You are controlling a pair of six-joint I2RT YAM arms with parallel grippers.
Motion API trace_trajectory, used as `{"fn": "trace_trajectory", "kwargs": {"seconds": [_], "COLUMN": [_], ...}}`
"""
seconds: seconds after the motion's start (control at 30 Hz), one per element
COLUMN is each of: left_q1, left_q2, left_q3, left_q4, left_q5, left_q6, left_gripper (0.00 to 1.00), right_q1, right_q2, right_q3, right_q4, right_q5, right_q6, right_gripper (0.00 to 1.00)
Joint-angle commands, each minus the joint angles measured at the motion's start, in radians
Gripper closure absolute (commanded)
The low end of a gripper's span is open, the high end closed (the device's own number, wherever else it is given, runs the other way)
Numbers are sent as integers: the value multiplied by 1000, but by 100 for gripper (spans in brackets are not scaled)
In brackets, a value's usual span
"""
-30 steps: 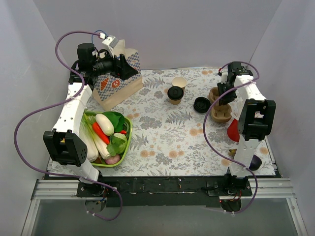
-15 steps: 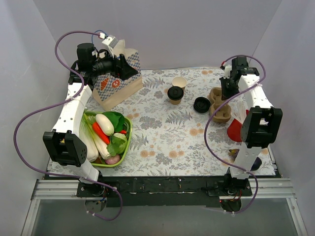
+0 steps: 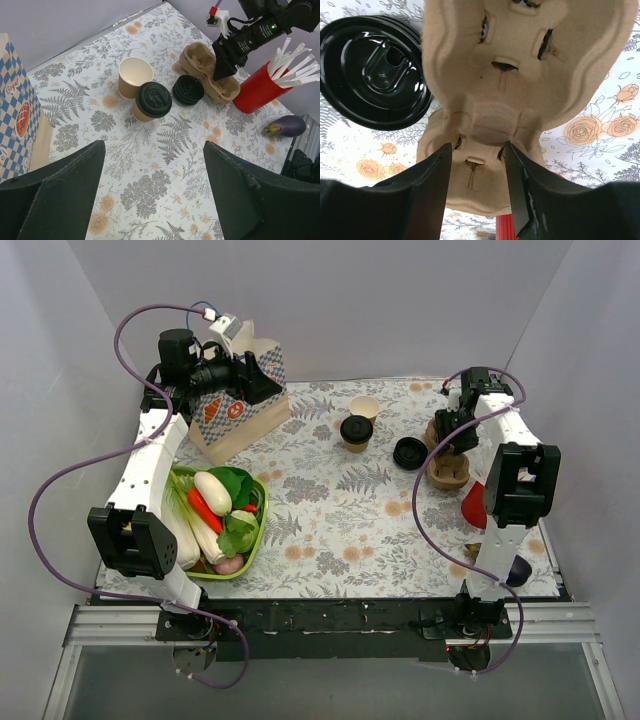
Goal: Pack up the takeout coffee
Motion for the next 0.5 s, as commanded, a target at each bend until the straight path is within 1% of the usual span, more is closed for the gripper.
{"fn": "trace_trajectory", "kwargs": {"seconds": [0.0, 0.47], "left_q1": [-6, -8], "left_q2": [-63, -38], "left_q3": [-11, 0], "left_q4": [-4, -6], "left_q5": [-8, -5], "left_q6": [22, 24], "left_gripper": [20, 20], "right_q1": [5, 5], "right_q2": [23, 40], "right_q3": [53, 64], "right_q4": [15, 22], "right_q5": [16, 54], "right_q6": [4, 5], "right_gripper": [46, 49]}}
